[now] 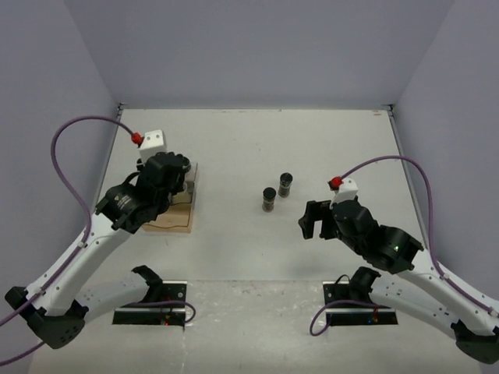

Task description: Organize the condiment bottles

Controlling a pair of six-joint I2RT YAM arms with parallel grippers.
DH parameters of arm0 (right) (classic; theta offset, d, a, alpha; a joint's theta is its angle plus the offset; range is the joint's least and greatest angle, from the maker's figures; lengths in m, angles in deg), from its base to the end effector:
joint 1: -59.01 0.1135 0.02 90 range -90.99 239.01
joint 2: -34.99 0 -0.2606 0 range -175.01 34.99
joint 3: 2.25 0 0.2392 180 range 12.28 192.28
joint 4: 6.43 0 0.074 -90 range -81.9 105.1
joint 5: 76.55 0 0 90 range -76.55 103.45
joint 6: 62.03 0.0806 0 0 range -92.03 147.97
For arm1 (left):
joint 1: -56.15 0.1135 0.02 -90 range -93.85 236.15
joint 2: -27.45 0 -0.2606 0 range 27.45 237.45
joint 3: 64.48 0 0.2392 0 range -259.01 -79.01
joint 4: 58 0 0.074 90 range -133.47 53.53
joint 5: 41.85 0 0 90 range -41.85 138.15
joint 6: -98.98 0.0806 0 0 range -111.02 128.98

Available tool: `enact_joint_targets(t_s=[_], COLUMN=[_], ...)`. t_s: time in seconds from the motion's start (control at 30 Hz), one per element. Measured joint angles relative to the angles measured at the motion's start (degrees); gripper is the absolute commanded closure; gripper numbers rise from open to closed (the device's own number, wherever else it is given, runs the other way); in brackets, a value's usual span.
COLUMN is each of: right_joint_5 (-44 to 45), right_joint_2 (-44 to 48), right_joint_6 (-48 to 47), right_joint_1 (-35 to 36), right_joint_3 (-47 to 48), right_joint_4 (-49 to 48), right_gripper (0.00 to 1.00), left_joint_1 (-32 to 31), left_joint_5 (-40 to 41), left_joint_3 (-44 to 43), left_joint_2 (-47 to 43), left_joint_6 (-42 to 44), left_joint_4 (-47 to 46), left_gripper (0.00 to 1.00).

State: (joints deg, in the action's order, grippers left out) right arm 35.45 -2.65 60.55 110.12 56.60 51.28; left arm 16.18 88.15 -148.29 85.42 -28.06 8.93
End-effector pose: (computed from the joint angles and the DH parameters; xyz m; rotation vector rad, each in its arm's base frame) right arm 0.1216 0.1026 0.2707 -0.1398 2.1803 0.4163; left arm 0.1861 -0.0884 0.3495 -0.2896 2.0783 0.0035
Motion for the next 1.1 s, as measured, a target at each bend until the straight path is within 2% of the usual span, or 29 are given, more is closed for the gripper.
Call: enact_joint_targets(t_s=[0.17,0.43,0.77,1.0,1.03,1.07,1.1], right_joint_5=[0.0,0.02,0.09,0.98,1.03,1.03,1.03], right_joint_2=[0.17,1.79,1.64,1.64,1.64,1.64,1.64], right_joint_6=[0.0,0.0,0.02,0.02,0.02,0.04,0.04], right_joint_1=[0.37,1.09,1.49,1.88,1.88,1.95,1.99], right_joint_3=[0.0,-0.13,-0.22,-0.22,-0.22,-0.22,-0.22], right_joint_4=[0.0,-0.02,0.0,0.02,0.02,0.02,0.02], right_gripper=[0.01,0.01,0.01,0.01,0.01,0.01,0.01], left_joint_1=[14.4,23.32,24.7,24.9,24.92,24.92,24.92], left_joint_5=[-2.36,-5.66,-3.54,-1.84,-1.53,-1.07,-0.55], left_joint_3=[10.49,21.66,24.39,26.38,26.71,27.1,27.3], left_joint_2=[-4.46,-0.02,-0.85,3.87,4.2,4.26,4.2], left_joint_6=[-0.11,-2.95,-7.08,-11.02,-11.67,-12.17,-12.79], left_joint_4=[-2.51,-7.26,-9.73,-9.92,-9.9,-9.86,-9.86], left_gripper=[1.0,1.0,1.0,1.0,0.97,0.88,0.88])
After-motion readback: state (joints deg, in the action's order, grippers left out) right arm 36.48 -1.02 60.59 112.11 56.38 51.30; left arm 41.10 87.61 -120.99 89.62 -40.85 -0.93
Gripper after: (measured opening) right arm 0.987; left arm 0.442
